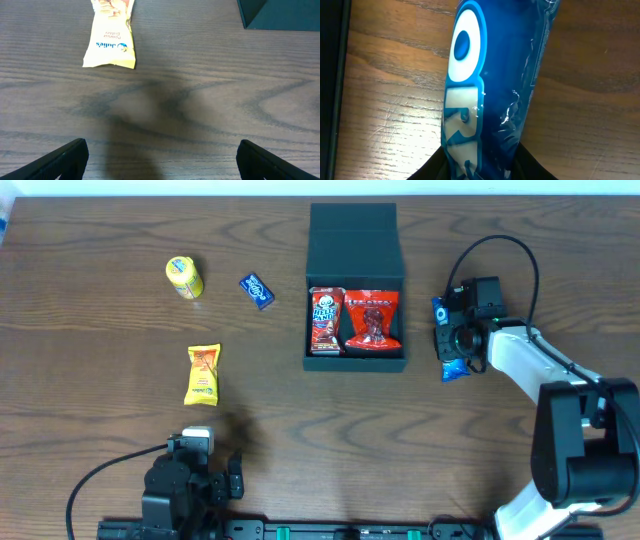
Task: Pack container
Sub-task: 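Lower the Oreo pack into the green box between the snacks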
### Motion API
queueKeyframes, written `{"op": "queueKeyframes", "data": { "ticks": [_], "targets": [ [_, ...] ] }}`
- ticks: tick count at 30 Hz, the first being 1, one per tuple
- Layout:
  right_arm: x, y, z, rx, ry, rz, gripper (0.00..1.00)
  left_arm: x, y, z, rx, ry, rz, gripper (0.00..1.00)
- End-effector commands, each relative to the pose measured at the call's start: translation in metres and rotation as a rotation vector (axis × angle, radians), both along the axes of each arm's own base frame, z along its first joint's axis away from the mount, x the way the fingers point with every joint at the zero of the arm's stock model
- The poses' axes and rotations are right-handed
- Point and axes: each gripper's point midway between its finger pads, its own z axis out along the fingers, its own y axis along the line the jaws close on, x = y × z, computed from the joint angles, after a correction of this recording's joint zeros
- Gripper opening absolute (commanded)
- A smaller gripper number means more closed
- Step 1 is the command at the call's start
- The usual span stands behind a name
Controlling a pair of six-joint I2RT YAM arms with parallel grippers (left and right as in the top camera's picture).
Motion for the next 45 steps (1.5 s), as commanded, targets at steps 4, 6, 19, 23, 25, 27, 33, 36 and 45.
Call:
{"op": "queueKeyframes", "data": {
  "ticks": [4, 6, 19, 23, 25, 27, 33, 36, 45],
  "targets": [
    [-0.004, -0.003, -0.004, 0.014, 0.016, -0.03, 0.27, -0.004, 0.003, -0.015, 0.004, 0.047, 0.02, 0.95],
    [-0.004, -0.003, -0.004, 0.014, 0.016, -0.03, 0.26, -0.004, 0.003, -0.015, 0.004, 0.047, 0.02, 0.96],
    [-0.003, -0.002, 0.03, 0.028, -0.046, -0.045, 0.17, -0.004, 0.003, -0.015, 0.004, 0.047, 0.02, 0.96],
    [-0.009, -0.002, 0.058, 0.038, -0.084, -0.054, 0.12, -0.004, 0.003, -0.015, 0.004, 0.047, 0.02, 0.95],
    [-0.013, 0.002, 0.077, 0.05, -0.114, -0.057, 0.1, -0.004, 0.003, -0.015, 0.004, 0.047, 0.02, 0.96],
    [-0.017, 0.011, 0.099, 0.064, -0.162, -0.044, 0.1, -0.004, 0.003, -0.015, 0.004, 0.047, 0.02, 0.96],
    [-0.036, 0.047, 0.17, 0.191, -0.31, -0.073, 0.03, -0.004, 0.003, -0.015, 0.004, 0.047, 0.02, 0.95],
    [-0.044, 0.07, 0.191, 0.281, -0.328, -0.11, 0.03, -0.004, 0.003, -0.015, 0.004, 0.047, 0.02, 0.96],
    [-0.041, 0.153, 0.185, 0.387, -0.241, -0.093, 0.01, -0.004, 0.003, -0.015, 0.004, 0.047, 0.02, 0.96]
  ]
}}
